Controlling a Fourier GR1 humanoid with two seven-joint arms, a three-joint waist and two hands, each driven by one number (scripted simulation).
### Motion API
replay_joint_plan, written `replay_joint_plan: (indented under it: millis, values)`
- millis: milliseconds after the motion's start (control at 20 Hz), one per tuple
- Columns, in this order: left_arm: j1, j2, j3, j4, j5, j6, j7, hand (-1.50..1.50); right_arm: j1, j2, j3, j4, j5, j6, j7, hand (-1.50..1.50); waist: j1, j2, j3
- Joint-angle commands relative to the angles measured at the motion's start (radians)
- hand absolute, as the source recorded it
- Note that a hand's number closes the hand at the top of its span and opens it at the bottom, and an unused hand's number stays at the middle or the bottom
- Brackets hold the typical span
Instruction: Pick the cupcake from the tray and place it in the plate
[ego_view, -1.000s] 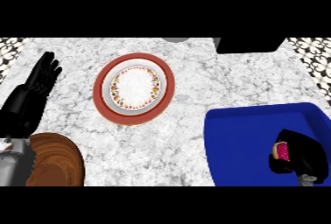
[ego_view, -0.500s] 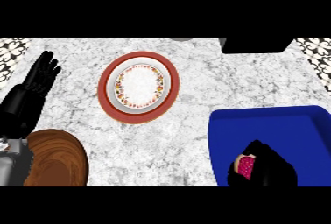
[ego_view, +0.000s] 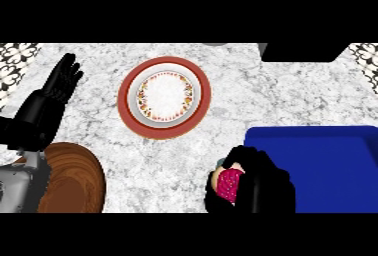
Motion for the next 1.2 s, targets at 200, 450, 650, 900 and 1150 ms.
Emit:
replay_joint_plan:
  millis: [200,450,650,900,1150]
  values:
    - [0.003,-0.018,-0.010,0.002,-0.009,-0.012,-0.020,0.00,-0.380,0.017,0.011,0.211,-0.164,-0.043,0.299,1.50,0.025,0.004,0.001]
    - [-0.036,-0.025,-0.013,0.029,-0.013,-0.012,-0.023,0.00,-0.558,0.018,-0.154,0.402,-0.331,-0.155,0.212,1.50,0.050,0.012,0.001]
    - [-0.053,-0.031,-0.020,0.063,-0.019,-0.022,-0.047,0.00,-0.658,0.018,-0.215,0.563,-0.438,-0.228,0.175,1.50,0.059,0.018,0.001]
    - [-0.061,-0.035,-0.031,0.053,-0.008,-0.043,-0.042,0.00,-0.747,0.018,-0.280,0.826,-0.480,-0.363,0.090,1.50,0.085,0.026,0.001]
    - [-0.095,-0.045,-0.041,0.031,-0.021,-0.022,0.003,0.00,-0.852,0.018,-0.325,1.065,-0.570,-0.397,0.019,1.50,0.085,0.024,0.002]
